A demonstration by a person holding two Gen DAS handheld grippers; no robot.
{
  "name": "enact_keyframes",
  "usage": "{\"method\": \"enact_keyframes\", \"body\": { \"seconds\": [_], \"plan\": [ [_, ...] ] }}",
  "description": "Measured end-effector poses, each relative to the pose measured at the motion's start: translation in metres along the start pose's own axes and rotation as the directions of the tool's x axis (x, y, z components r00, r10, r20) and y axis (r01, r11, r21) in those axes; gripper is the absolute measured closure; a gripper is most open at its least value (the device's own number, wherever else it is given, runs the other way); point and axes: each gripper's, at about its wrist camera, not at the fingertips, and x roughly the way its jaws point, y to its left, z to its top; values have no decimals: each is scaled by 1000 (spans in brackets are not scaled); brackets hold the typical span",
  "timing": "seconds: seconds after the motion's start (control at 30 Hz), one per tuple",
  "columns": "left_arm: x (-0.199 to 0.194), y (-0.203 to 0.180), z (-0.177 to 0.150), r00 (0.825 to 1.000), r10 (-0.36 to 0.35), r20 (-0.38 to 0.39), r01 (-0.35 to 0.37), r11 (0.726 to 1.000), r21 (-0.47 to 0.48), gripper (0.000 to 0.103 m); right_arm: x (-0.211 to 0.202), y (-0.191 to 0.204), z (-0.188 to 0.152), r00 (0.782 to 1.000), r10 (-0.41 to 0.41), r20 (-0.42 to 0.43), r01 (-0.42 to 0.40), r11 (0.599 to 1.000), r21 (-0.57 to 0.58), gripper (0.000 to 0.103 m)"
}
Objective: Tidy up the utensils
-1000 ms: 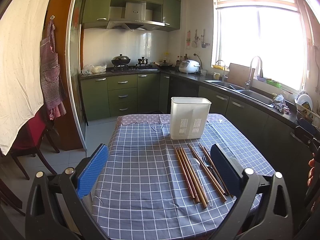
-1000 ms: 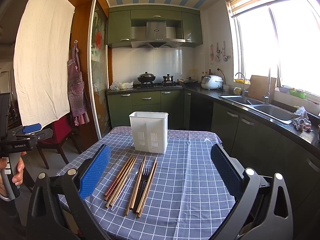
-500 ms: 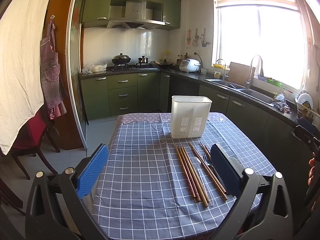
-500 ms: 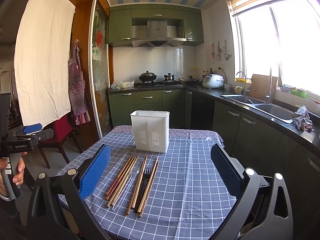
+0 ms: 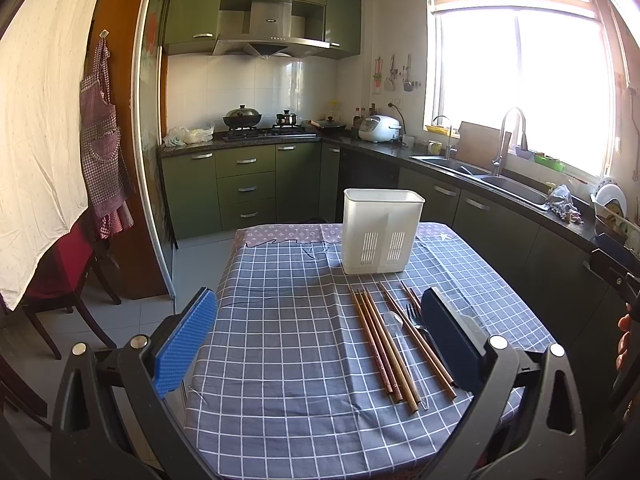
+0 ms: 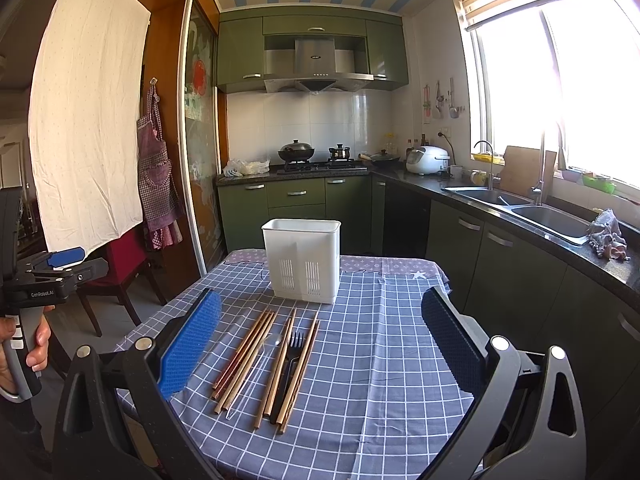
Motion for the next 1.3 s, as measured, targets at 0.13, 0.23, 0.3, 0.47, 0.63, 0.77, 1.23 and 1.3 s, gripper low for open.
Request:
{"method": "enact_keyframes", "body": {
  "seconds": [0.13, 0.23, 0.3, 0.47, 0.63, 0.77, 1.23, 1.3],
  "plan": [
    [0, 0, 0, 1000, 1, -1, -1, 1000, 1, 6, 0, 1, 0, 1000, -1, -1, 1, 1000, 0, 4],
    [0, 0, -1, 1000, 4, -3, -4, 1000, 2, 6, 1, 0, -1, 1000, 0, -2, 0, 1000, 0, 4],
    [1, 0, -1, 1000, 4, -4, -4, 1000, 2, 6, 1, 1, 0, 1000, 1, -4, -1, 1000, 0, 4],
    [1, 1, -1, 1000, 5, -5, -5, 1000, 1, 6, 2, 1, 0, 1000, 3, -6, -3, 1000, -1, 4],
    [1, 1, -4, 1000, 7, -10, -7, 1000, 0, 6, 4, 1, 0, 1000, 3, -11, -3, 1000, 1, 4],
    [1, 2, -2, 1000, 9, -13, -9, 1000, 0, 6, 6, 0, -1, 1000, 7, -16, -7, 1000, 3, 4],
    [23, 5, -1, 995, -6, -95, 4, 1000, -21, 6, 23, -7, -5, 998, 10, -60, -9, 1000, 14, 4],
    [33, 3, 0, 994, -4, -113, 3, 1000, -11, 6, 32, -11, -6, 996, 3, -85, -3, 1000, 9, 4]
  ]
}}
